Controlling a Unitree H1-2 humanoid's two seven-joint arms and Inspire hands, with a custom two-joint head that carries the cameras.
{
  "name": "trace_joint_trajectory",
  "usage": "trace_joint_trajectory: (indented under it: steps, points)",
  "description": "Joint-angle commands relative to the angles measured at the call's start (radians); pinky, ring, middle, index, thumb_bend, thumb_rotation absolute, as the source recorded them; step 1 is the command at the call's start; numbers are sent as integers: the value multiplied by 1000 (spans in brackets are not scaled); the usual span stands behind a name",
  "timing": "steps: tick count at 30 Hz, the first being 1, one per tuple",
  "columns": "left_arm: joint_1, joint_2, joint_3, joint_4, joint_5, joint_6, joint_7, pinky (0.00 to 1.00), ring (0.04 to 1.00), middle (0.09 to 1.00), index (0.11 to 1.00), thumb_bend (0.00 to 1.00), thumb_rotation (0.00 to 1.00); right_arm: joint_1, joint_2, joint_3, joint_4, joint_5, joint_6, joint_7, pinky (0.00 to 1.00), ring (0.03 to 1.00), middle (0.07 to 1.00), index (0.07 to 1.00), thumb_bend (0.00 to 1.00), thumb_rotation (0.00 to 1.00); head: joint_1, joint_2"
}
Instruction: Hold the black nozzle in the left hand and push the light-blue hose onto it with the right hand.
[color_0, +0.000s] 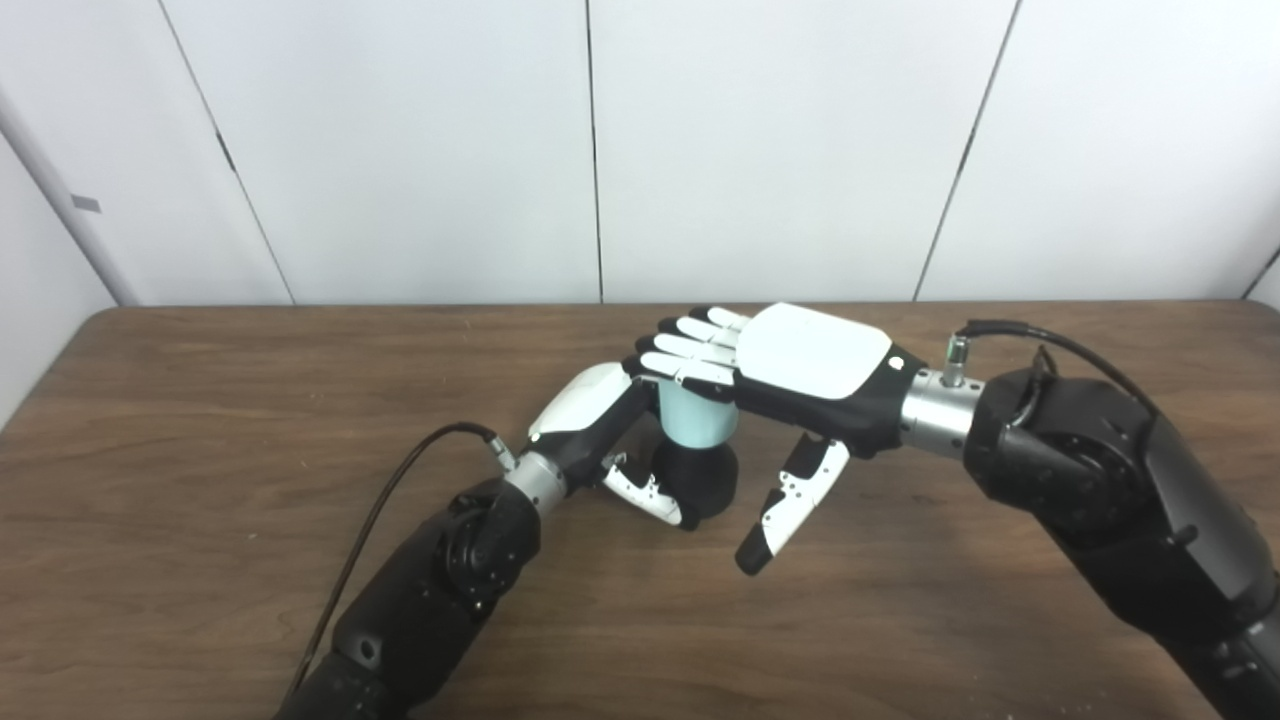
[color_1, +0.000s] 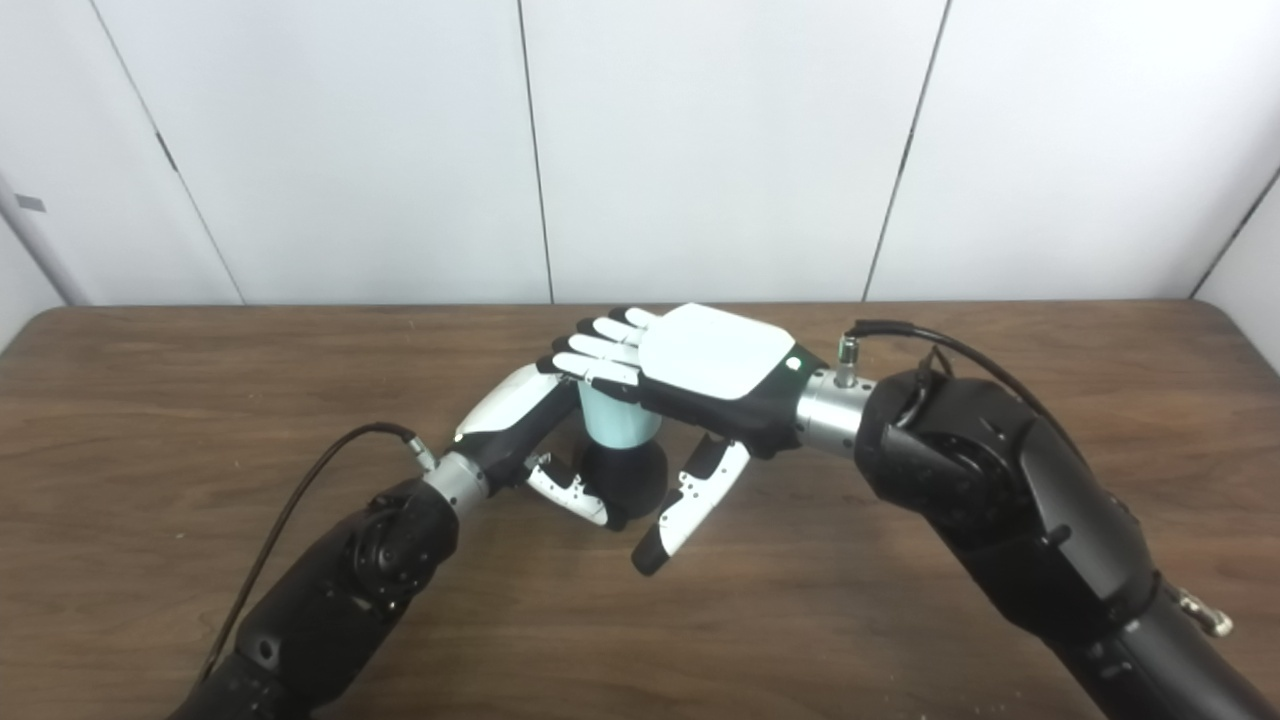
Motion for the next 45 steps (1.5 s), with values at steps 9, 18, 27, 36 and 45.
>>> trace_joint_trajectory:
  steps: [9, 18, 27, 36, 45]
  points:
    - [41, 19, -30, 27, 30, 49, -88, 1000, 640, 512, 469, 523, 0, 34, -19, 16, 7, -69, 73, 59, 1000, 1000, 1000, 977, 823, 811, 2, 1]
    - [40, 21, -27, 22, 30, 55, -91, 1000, 645, 515, 467, 523, 0, 47, -5, 5, -11, -90, 97, 65, 1000, 1000, 1000, 979, 821, 805, 2, 2]
    - [39, 17, -24, 30, 29, 51, -83, 1000, 647, 515, 467, 523, 0, 74, -15, -17, -4, -65, 89, 40, 1000, 1000, 1000, 996, 804, 792, 4, 3]
    - [43, 18, -16, 32, 18, 50, -82, 1000, 647, 513, 468, 523, 0, 108, -16, -24, -28, -32, 72, 7, 1000, 1000, 1000, 995, 780, 757, 4, 3]
    - [35, 13, -17, 41, 21, 60, -82, 1000, 649, 514, 468, 523, 0, 111, -23, -26, -32, 18, 28, -2, 1000, 1000, 1000, 979, 773, 725, 1, 12]
